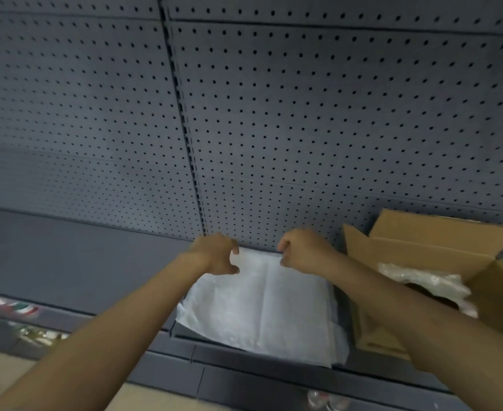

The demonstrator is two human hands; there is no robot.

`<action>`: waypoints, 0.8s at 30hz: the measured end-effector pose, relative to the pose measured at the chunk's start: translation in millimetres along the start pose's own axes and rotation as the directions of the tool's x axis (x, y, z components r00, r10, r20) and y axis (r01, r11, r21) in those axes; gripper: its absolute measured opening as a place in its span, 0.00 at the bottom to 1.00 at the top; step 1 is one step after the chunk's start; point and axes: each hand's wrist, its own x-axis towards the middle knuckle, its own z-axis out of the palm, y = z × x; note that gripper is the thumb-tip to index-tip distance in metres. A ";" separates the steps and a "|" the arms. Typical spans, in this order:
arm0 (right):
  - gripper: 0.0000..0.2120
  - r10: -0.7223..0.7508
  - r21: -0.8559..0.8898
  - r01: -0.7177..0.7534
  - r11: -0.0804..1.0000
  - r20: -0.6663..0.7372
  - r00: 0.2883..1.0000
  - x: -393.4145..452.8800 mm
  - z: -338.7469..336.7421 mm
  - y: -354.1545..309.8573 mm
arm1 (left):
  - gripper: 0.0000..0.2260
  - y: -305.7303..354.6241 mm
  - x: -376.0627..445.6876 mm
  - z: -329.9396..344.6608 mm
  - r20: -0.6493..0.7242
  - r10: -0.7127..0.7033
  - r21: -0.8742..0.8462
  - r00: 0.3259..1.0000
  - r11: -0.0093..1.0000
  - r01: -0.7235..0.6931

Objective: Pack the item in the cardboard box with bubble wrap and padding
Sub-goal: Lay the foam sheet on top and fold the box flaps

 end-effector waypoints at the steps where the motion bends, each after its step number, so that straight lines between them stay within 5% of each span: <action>1: 0.15 -0.004 0.001 0.004 1.000 0.011 1.000 2.8 10.2 -3.2 | 0.24 -4.3 1.1 6.9 0.012 -0.003 -0.002 1.000 1.000 0.003; 6: 0.19 0.039 0.014 -0.041 0.999 0.067 0.997 21.8 52.5 -5.6 | 0.24 -22.3 11.3 33.8 0.098 0.013 -0.020 0.995 1.000 -0.012; 15: 0.22 0.314 0.083 -0.330 0.940 0.164 0.935 48.0 117.1 33.6 | 0.25 -59.7 44.6 73.0 0.181 0.102 -0.067 0.978 0.994 -0.091; 20: 0.24 0.499 -0.061 -0.496 0.866 0.140 0.855 43.6 151.2 64.1 | 0.24 -65.4 60.0 97.0 0.200 0.142 -0.028 0.969 0.990 -0.139; 24: 0.25 0.490 -0.148 -0.468 0.871 0.195 0.849 35.5 168.1 77.3 | 0.23 -66.0 66.0 118.6 0.235 0.139 -0.027 0.962 0.990 -0.136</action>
